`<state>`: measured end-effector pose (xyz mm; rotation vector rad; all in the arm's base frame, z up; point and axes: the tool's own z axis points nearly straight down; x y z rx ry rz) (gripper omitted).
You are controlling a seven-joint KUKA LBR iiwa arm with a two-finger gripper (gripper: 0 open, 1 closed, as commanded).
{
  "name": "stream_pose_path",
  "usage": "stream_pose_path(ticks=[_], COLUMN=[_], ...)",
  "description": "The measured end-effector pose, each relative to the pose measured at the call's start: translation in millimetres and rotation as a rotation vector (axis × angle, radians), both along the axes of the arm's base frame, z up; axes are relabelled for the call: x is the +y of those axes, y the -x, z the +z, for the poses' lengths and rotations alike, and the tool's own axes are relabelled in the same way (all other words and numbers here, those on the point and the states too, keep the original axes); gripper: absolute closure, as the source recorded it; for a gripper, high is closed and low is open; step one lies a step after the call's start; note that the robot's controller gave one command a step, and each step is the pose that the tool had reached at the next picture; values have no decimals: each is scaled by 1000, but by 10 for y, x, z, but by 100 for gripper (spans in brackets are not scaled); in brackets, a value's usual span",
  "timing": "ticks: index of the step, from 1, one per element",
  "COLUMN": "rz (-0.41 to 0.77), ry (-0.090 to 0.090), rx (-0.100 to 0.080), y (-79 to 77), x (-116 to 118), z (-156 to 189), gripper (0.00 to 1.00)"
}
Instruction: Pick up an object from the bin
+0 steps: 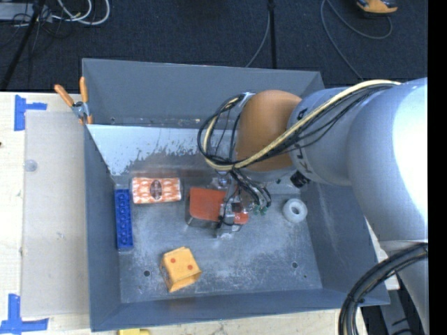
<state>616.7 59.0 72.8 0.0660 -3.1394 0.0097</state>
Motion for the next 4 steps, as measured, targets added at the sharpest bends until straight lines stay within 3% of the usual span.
stream_pose_path(ticks=[4], rz=[6], ry=[1], rx=[0], y=[0], x=[3], z=[0], gripper=[100])
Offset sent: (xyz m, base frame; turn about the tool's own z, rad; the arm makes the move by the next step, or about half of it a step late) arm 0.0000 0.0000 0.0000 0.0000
